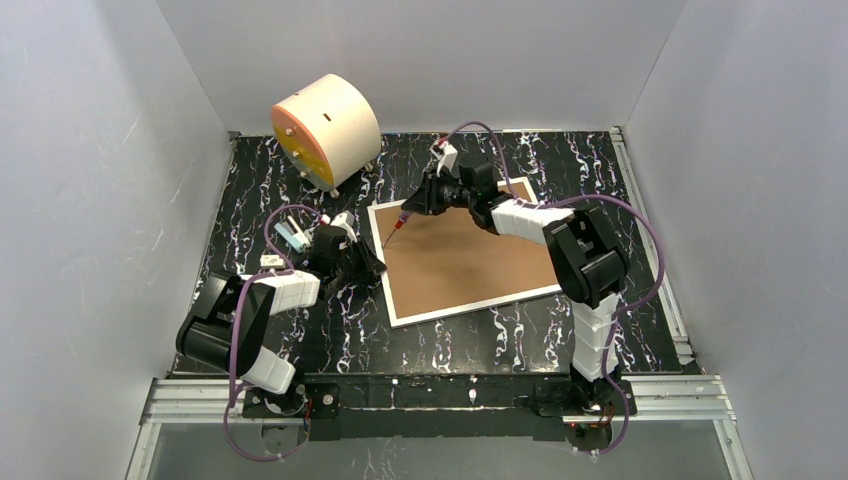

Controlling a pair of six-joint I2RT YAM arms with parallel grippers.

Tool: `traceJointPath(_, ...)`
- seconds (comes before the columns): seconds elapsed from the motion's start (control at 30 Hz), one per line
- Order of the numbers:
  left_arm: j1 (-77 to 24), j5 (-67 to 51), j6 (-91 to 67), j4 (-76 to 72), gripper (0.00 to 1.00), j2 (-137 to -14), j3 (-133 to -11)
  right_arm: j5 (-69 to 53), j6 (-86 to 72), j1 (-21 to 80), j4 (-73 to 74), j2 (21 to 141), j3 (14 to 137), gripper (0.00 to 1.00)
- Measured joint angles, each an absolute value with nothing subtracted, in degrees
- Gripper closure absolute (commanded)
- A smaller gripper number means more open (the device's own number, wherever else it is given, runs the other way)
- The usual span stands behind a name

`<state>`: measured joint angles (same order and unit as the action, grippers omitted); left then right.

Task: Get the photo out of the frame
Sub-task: Release the photo frame.

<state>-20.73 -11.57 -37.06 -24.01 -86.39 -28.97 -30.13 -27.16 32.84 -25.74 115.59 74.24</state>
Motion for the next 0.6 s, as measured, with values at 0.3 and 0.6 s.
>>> traceJointPath(0.3, -20.6, -11.9, -37.1, -24.6, 0.83, -86.6, -28.8, -22.3, -16.1, 39.6, -13.6, 119.7, 88.8, 0.99)
traceJointPath(0.6, -20.6, -11.9, -37.3, -25.6, 0.83, -86.5, -28.2, -11.1, -7.2, 46.3, -4.4, 122.9, 98.8, 0.99)
